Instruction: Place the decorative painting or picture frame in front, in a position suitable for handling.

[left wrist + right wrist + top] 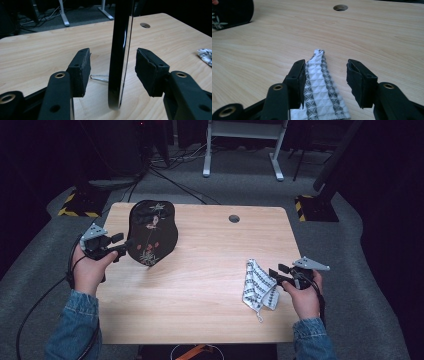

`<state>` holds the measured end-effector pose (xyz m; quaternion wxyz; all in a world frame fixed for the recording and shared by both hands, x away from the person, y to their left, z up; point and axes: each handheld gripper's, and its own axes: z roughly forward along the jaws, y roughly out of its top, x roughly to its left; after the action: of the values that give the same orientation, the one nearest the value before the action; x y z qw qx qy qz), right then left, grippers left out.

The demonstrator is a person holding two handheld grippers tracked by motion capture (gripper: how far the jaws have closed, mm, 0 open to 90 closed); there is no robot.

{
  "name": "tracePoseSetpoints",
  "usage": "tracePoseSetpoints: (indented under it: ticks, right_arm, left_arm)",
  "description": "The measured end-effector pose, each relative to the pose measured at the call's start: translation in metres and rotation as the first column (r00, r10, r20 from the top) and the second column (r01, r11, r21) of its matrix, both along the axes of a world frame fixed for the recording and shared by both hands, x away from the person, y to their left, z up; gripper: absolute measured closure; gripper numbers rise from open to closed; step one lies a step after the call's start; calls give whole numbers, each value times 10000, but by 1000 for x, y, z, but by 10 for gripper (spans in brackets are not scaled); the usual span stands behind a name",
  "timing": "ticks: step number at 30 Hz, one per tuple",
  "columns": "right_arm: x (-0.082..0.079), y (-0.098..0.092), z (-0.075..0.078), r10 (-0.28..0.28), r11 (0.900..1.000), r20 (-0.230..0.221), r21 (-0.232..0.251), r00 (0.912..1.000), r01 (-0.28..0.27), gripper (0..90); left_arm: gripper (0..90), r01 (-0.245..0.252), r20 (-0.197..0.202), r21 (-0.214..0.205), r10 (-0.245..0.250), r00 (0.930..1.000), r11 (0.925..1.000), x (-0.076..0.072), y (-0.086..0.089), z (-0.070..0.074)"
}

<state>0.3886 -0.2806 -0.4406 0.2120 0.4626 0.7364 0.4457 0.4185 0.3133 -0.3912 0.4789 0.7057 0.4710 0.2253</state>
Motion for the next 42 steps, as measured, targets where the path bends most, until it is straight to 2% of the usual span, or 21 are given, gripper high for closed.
tracePoseSetpoints:
  ticks: [2,4,5,6,7,8,10,12,14,17,18,22,27,30,33,34,42]
  right_arm:
    - [-1,-2,4,-104,9999,171,101,9998,102,505]
    - [-1,-2,6,-159,9997,256,206,9995,154,506]
    - [-1,-3,6,-146,9998,269,153,9995,142,506]
    - [0,-3,6,-168,9997,247,179,9996,164,506]
    - [0,-3,6,-181,9997,229,181,9996,177,505]
    - [1,-4,6,-212,9996,202,182,9996,209,505]
    - [2,-5,5,-319,9992,152,249,9994,315,505]
    - [5,-6,5,-320,9989,129,347,9994,316,505]
    - [6,-5,5,-307,9990,102,329,9995,304,504]
    - [8,-3,5,-269,9989,84,399,9996,265,489]
    - [8,-2,4,-281,9987,39,415,9996,280,485]
    - [9,-2,2,-223,9991,-36,355,9997,224,485]
    - [9,-1,-1,-194,9991,-160,381,9997,200,475]
    - [9,-1,-2,-213,9991,-211,354,9996,220,474]
    - [10,0,-5,-242,9994,-289,256,9993,249,474]
    - [10,0,-6,-230,9994,-298,256,9993,238,478]
    - [10,-1,-5,-222,9994,-253,260,9994,228,481]
  left_arm:
    - [512,55,49,-84,-55,10000,9999,5,-2,-1]
    - [527,59,152,38,-59,9999,10000,10,-3,-2]
    - [533,-40,12,-216,40,10000,9998,12,-4,-2]
    - [567,22,-324,-422,-35,9995,9991,15,-4,0]
    - [560,194,-387,-459,-212,9990,9988,17,-4,3]
    - [530,213,-449,-322,-227,9987,9993,20,-5,5]
    - [541,284,-244,-239,-290,9993,9993,24,-7,8]
    - [559,430,-166,-397,-437,9989,9983,31,-10,9]
    - [582,635,-222,-445,-645,9977,9970,36,-11,8]
    - [679,969,-400,-657,-997,9942,9931,40,-14,6]
    - [691,1001,-340,-557,-1021,9942,9934,41,-15,5]
    - [713,1293,-302,-414,-1306,9910,9907,44,-20,3]
    - [704,1371,-189,-506,-1382,9902,9893,51,-21,2]
    - [766,1549,-149,-473,-1558,9877,9868,53,-22,3]
    - [800,1868,-145,-782,-1885,9820,9793,54,-21,1]
    - [802,1804,-14,-753,-1810,9835,9807,55,-22,0]
    - [804,1611,195,-823,-1601,9869,9835,54,-26,-1]
